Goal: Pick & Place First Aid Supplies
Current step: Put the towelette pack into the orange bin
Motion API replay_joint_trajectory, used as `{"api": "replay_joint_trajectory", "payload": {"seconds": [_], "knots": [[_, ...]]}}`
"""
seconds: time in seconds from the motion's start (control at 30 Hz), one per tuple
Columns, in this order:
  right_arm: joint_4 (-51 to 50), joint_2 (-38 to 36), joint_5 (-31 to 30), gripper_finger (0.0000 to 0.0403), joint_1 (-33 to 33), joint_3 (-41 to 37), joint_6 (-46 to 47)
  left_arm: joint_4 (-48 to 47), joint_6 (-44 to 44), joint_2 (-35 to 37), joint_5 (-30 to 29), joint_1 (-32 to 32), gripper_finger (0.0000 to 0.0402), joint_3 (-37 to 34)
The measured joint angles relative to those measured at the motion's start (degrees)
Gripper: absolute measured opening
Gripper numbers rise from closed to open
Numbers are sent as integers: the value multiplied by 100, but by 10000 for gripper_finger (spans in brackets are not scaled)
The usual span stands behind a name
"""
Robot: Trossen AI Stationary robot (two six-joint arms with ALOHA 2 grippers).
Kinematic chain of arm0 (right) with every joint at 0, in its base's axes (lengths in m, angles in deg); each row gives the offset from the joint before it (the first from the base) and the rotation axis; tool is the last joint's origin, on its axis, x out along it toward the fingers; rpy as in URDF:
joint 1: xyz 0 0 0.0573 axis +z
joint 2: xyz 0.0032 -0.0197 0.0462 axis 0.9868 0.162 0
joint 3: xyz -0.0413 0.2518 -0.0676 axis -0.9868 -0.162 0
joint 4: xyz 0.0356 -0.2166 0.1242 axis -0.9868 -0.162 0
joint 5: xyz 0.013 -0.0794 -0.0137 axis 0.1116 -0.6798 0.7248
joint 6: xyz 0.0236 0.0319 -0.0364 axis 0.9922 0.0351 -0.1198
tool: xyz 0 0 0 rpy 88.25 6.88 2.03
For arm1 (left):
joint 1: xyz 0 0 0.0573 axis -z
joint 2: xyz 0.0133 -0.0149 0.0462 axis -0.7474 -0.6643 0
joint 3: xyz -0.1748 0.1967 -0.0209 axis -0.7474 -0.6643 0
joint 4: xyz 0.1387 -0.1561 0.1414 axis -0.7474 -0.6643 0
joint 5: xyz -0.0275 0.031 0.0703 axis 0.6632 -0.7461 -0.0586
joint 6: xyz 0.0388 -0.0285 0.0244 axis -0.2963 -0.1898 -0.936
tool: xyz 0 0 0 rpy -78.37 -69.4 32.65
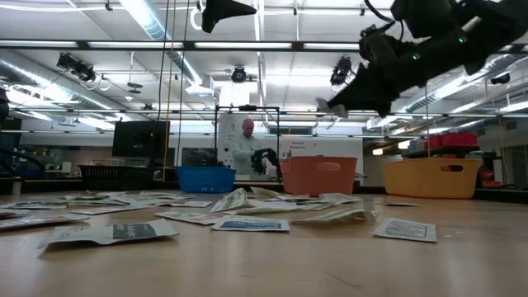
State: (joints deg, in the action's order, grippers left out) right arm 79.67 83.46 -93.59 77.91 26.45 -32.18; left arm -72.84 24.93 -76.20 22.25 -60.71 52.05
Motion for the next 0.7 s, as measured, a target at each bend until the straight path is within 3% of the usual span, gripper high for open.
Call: {"api": "replay_joint_trajectory", "payload": {"seconds": [0.23,0.7], "knots": [[-326,0,-15,44,-577,804,-740,2,1,0,0,-221,273,0],[-846,194,-95,44,-1949,1699,-752,2,40,0,-191,-363,273,0]]}}
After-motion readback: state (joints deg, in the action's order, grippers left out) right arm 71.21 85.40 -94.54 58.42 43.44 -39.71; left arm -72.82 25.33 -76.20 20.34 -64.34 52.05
